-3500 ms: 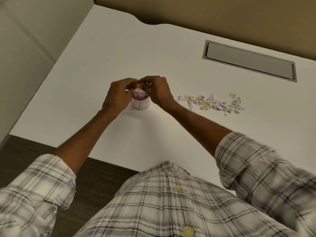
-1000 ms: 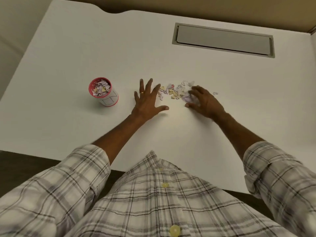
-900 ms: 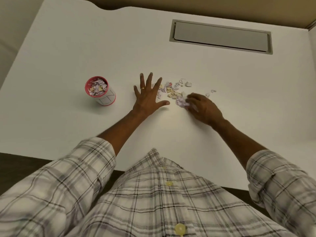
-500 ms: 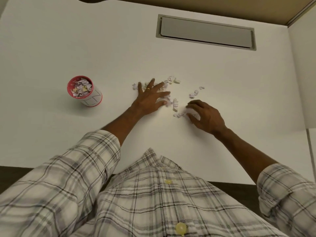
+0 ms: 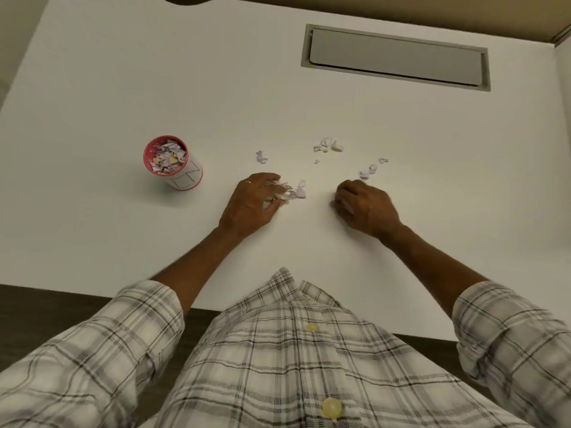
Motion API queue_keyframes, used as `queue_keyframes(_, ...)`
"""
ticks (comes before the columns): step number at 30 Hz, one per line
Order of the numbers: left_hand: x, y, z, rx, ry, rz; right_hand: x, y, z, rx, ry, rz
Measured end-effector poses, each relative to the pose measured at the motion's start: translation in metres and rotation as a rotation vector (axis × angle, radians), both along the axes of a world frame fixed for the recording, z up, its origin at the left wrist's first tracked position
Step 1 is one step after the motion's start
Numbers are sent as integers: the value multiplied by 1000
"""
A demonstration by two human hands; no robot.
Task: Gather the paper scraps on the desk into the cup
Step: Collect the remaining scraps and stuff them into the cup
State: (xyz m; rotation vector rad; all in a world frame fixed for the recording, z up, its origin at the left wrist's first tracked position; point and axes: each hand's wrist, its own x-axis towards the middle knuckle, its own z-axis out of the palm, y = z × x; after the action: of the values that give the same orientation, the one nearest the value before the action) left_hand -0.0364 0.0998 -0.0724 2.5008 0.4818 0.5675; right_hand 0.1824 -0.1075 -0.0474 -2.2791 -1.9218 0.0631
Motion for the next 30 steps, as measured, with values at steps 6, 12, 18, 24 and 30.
queue_keyframes(6,9,7,4,53,185,138,31,39,22,36,144,-138)
queue_keyframes(12,42,-4,3,8,513,295,31,91,7,-333,243,-78)
queue_keyframes(18,53,-18,-8,129,355,150,15,45,0,-28,141,-12)
queue_keyframes(24,34,-28,-17,-31,24,82,8,-39,5,36,96,-137)
queue_keyframes(30,22,-25,-11,22,-38,51,57,-47,14,123,404,-546)
